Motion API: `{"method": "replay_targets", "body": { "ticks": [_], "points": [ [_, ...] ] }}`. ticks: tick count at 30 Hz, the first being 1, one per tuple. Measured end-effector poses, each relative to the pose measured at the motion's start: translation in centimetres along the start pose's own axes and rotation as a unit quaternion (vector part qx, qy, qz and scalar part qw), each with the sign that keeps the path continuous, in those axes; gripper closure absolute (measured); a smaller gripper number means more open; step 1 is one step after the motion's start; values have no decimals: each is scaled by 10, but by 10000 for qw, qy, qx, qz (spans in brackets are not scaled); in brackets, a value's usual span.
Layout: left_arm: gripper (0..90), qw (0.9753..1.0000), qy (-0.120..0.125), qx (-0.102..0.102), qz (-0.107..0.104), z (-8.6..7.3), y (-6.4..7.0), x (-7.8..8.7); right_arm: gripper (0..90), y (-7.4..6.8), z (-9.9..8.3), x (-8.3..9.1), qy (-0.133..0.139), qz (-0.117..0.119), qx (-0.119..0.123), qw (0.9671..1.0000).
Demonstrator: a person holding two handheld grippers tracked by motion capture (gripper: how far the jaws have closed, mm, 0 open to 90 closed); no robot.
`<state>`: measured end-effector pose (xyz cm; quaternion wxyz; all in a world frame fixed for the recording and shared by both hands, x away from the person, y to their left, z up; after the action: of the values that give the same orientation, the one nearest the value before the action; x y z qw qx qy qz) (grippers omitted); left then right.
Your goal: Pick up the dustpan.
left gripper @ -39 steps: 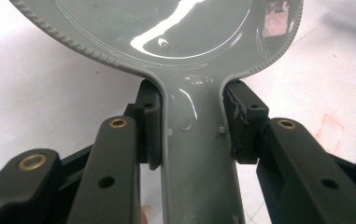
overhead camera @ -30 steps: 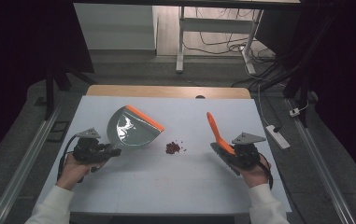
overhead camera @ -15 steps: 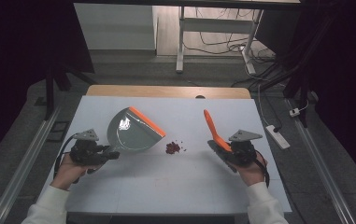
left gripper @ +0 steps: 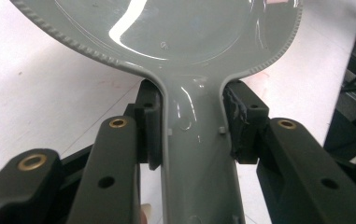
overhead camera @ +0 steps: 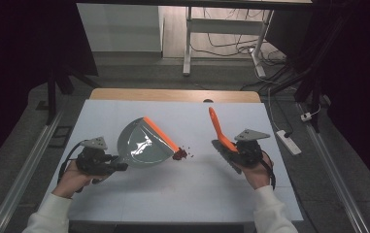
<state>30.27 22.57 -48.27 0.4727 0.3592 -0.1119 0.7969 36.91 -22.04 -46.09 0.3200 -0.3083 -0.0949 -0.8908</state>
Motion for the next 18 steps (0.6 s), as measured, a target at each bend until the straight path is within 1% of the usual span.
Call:
{"method": "replay_targets", "body": {
  "ticks": [2,4,5,7,11,18],
  "points": [
    [617,10000,-12,-4,2,1,2,-1,697,-1,4,-1,28,7,-7,10000],
    [617,10000,-62,-48,-39,1,2,-2,697,-2,8,-3,71,31,9,10000],
    [617,10000,-66,-37,-55,1,3,-2,697,-3,9,-5,67,31,2,10000],
    [617,9999,-128,-68,-85,1,4,-3,698,-3,12,-8,75,30,44,10000],
    [617,9996,-212,-75,-196,0,2,-7,697,-3,15,-15,72,36,-14,10000],
    [616,9980,-482,-186,-364,-2,5,-16,697,-5,22,-26,74,70,-5,9999]
  ]
}}
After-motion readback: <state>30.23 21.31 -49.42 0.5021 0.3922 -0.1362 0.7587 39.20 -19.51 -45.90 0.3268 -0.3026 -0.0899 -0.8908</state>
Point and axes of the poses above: each handheld gripper's, and its own axes: x roughly backward along the jaws, z roughly out of its top, y roughly to its right, the point moved 2 cm from there along -x, roughly forward along the jaws, and after that the axes turned 7 degrees about -x, right-handed, at the moved point
